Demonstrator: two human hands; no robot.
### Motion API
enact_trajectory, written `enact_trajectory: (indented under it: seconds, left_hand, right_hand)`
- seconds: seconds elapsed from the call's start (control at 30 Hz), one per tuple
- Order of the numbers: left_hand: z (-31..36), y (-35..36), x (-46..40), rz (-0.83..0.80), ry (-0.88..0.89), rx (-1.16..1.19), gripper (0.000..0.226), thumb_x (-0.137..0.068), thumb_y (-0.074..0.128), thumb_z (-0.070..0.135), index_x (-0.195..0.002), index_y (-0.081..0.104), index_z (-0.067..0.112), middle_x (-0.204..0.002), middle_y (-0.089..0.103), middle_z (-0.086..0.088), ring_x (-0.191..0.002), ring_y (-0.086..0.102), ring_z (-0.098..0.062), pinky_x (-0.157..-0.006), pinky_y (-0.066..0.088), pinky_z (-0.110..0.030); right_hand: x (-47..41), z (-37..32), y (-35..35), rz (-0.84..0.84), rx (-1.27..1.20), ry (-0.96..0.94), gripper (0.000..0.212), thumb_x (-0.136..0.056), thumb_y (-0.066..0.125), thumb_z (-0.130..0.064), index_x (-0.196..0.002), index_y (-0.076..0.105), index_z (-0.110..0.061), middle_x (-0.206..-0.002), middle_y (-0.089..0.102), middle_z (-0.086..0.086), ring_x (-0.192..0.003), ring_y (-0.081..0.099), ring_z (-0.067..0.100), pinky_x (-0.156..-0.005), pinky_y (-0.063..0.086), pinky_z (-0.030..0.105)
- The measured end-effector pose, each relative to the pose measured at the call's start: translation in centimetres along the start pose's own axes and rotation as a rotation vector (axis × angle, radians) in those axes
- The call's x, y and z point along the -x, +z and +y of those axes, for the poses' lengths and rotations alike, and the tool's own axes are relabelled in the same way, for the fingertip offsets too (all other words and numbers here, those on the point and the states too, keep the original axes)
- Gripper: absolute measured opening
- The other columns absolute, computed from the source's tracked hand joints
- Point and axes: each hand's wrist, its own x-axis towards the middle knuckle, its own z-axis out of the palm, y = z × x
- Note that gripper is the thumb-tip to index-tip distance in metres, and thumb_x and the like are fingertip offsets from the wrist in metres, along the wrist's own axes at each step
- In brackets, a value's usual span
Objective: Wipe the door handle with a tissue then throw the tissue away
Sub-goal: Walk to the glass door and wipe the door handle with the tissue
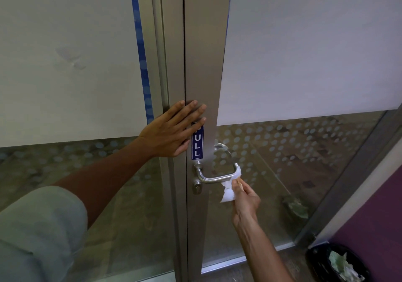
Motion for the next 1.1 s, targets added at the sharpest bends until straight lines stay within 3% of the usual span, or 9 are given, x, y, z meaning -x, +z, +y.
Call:
enact_trajectory:
  seconds: [0.07,0.17,0.3,0.47,0.67,0.83,0.93,1.0,1.1]
  left_hand:
    - [0.0,-0.1,0.0,0.0,0.0,0.002,0.075,-0.101,0.023,0.051,-0.161,0.014,0.007,-0.168,0.006,-0.025,-0.156,0.006,-0.043,-0.127,0.0,-0.054]
    - [0.0,-0.1,0.0,-0.004,0.001,0.006,0.074,-0.101,0.021,0.05,-0.161,0.014,0.007,-0.168,0.006,-0.025,-0.156,0.005,-0.043,-0.127,-0.001,-0.053]
    - [0.0,-0.1,0.1,-0.014,-0.005,0.013,0.073,-0.102,0.017,0.05,-0.161,0.014,0.007,-0.168,0.007,-0.024,-0.156,0.006,-0.043,-0.127,-0.001,-0.053]
    - [0.0,0.0,0.0,-0.006,-0.004,0.022,0.075,-0.101,0.025,0.05,-0.161,0.014,0.007,-0.168,0.007,-0.024,-0.156,0.005,-0.043,-0.127,0.002,-0.053]
    - [0.0,-0.3,0.0,-0.006,-0.008,0.026,0.075,-0.1,0.031,0.049,-0.161,0.016,0.008,-0.168,0.009,-0.024,-0.156,0.008,-0.041,-0.127,0.008,-0.053]
    - [0.0,-0.3,0.0,0.004,-0.009,0.026,0.074,-0.1,0.031,0.047,-0.161,0.015,0.008,-0.168,0.009,-0.023,-0.156,0.008,-0.041,-0.127,0.007,-0.053]
    - [0.0,-0.3,0.0,0.007,-0.01,0.023,0.074,-0.1,0.031,0.047,-0.161,0.017,0.008,-0.168,0.01,-0.024,-0.156,0.009,-0.041,-0.127,0.008,-0.053]
    - [0.1,-0.3,0.1,0.004,-0.006,0.022,0.074,-0.101,0.03,0.048,-0.161,0.016,0.008,-0.168,0.01,-0.024,-0.156,0.009,-0.041,-0.127,0.009,-0.053]
    - [0.0,-0.2,0.0,0.006,-0.011,0.022,0.074,-0.101,0.03,0.049,-0.161,0.015,0.008,-0.168,0.008,-0.024,-0.156,0.007,-0.041,-0.127,0.007,-0.053]
  right_hand:
    - [0.7,0.6,0.8,-0.015,-0.003,0.039,0.036,-0.089,0.067,0.002,-0.125,0.063,0.003,-0.109,0.072,0.018,-0.096,0.071,0.028,-0.099,0.054,0.047]
    - [2.0,1.3,2.0,0.006,-0.05,0.082,0.027,-0.093,0.063,0.001,-0.119,0.066,-0.001,-0.09,0.074,0.015,-0.077,0.07,0.026,-0.09,0.057,0.046]
    - [3.6,2.3,3.7,-0.061,-0.15,0.151,0.024,-0.095,0.054,0.005,-0.115,0.068,0.005,-0.099,0.076,0.022,-0.078,0.072,0.026,-0.079,0.061,0.036]
    - [5.2,3.0,5.9,-0.08,-0.232,0.223,0.03,-0.091,0.049,0.017,-0.1,0.069,-0.003,-0.066,0.076,0.005,-0.056,0.071,0.015,-0.055,0.06,0.024]
    - [6.5,3.4,7.9,-0.052,-0.382,0.277,0.034,-0.092,0.044,0.018,-0.091,0.066,-0.007,-0.064,0.074,0.005,-0.066,0.07,0.018,-0.058,0.059,0.021]
    - [7.1,3.0,8.9,-0.075,-0.454,0.392,0.027,-0.094,0.04,0.017,-0.088,0.061,0.001,-0.089,0.065,0.019,-0.081,0.064,0.027,-0.093,0.051,0.044]
    - [7.8,2.9,8.1,-0.212,-0.435,0.444,0.027,-0.09,0.043,0.018,-0.094,0.064,0.001,-0.093,0.067,0.02,-0.081,0.065,0.026,-0.087,0.053,0.04]
    - [8.2,3.6,6.9,-0.379,-0.353,0.396,0.026,-0.077,0.055,0.013,-0.091,0.07,-0.003,-0.088,0.069,0.016,-0.072,0.066,0.021,-0.072,0.056,0.035]
    - [7.9,5.2,4.4,-0.313,-0.114,0.324,0.024,-0.09,0.057,0.006,-0.098,0.074,-0.009,-0.085,0.074,0.013,-0.072,0.068,0.026,-0.071,0.057,0.04]
